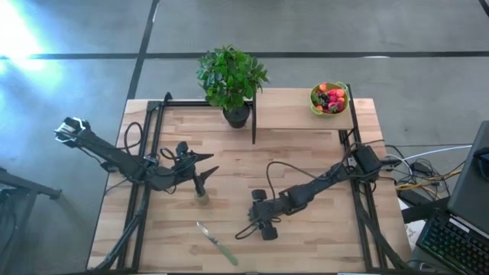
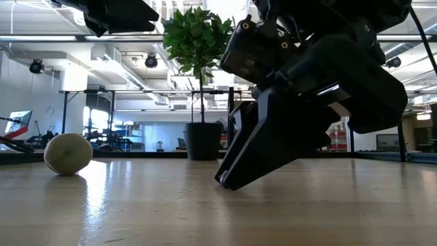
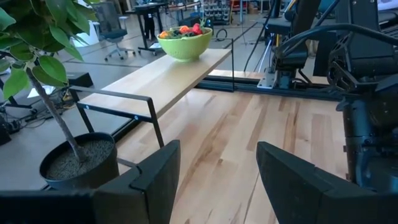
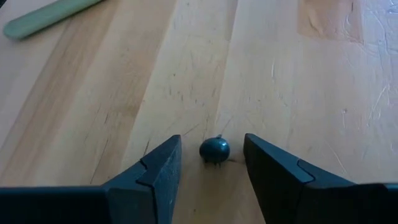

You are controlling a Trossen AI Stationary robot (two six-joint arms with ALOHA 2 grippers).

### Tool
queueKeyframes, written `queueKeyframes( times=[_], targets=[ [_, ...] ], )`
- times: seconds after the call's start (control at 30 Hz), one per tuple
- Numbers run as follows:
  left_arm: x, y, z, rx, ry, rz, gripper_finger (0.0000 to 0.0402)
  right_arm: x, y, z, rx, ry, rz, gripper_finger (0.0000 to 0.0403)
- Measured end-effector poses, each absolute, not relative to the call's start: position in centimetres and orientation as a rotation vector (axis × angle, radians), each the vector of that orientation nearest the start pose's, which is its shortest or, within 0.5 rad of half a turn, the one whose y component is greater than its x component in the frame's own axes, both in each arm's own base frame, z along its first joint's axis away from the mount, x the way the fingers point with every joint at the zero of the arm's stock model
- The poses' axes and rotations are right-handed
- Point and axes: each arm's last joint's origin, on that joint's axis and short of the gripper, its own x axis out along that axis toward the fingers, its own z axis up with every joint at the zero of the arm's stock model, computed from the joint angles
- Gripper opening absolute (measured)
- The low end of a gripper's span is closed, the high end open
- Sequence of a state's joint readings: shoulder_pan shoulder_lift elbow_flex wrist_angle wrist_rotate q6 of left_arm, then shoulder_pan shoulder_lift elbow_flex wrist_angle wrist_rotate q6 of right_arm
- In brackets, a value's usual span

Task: Pick & Place Fruit
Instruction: Put the blueberry into the green strainer bowl on the shelf

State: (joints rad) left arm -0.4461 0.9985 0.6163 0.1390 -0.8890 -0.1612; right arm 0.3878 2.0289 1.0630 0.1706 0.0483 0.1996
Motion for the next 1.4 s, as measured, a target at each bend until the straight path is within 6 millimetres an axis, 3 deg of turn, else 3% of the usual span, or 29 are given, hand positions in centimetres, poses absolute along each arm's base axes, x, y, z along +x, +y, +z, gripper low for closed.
queueKeyframes(
  times=[0.67,0.93,1.1,1.4],
  targets=[
    [19.9,-7.0,26.9,-0.006,0.157,0.454,0.0218,36.4,14.7,10.3,0.012,0.808,0.234,0.0053],
    [19.9,-7.0,26.9,-0.006,0.157,0.454,0.0218,36.4,14.7,10.8,-0.004,0.809,0.250,0.0060],
    [19.9,-7.0,26.9,-0.006,0.157,0.454,0.0218,35.5,13.9,14.0,-0.035,0.823,0.250,0.0060],
    [19.9,-7.1,26.9,-0.006,0.158,0.454,0.0218,32.1,9.7,21.0,-0.086,0.883,0.150,0.0055]
  ],
)
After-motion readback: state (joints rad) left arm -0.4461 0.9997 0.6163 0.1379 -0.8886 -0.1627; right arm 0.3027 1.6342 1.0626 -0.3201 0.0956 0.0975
